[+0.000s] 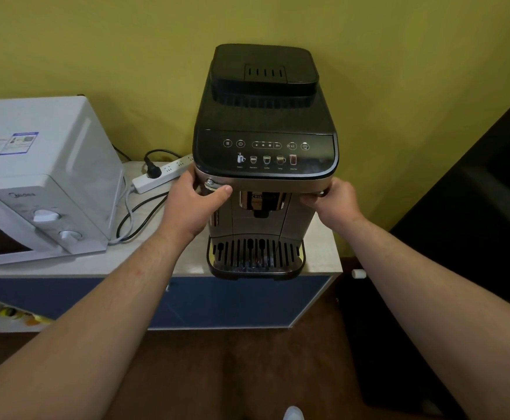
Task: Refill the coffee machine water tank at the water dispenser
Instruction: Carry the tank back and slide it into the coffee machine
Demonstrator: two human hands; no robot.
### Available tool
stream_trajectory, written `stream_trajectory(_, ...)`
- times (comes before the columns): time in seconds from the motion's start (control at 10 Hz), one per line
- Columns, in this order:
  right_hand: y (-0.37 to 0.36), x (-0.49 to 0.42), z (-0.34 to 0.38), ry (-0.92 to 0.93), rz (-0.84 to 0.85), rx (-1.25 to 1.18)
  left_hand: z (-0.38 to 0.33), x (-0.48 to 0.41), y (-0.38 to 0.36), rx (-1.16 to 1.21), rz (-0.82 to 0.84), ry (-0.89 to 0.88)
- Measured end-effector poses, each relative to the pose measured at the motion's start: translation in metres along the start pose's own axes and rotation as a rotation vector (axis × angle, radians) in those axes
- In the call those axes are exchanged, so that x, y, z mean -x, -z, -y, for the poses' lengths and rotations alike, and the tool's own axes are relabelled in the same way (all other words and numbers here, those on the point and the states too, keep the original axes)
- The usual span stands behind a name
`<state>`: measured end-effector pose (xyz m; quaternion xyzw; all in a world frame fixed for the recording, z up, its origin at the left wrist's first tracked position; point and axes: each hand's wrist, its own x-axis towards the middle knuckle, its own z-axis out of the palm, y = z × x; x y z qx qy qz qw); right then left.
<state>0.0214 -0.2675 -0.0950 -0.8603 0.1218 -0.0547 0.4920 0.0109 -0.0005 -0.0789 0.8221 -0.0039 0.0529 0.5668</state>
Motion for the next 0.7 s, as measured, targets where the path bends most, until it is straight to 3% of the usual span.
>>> stream_trajectory(0.5, 0.0, -0.003, -0.001, -0.007, -0.012, -0.081, 0.0, 0.0, -0.001, -0.022, -0.008, 0.017)
stream_trajectory(0.6, -0.004, -0.003, -0.004, -0.005, 0.024, -0.017, -0.002, 0.001, -0.001, -0.008, -0.007, 0.01)
stream_trajectory(0.7, 0.018, -0.004, 0.014, -0.093, 0.191, 0.216, -0.003, 0.001, 0.0, -0.011, -0.004, 0.003)
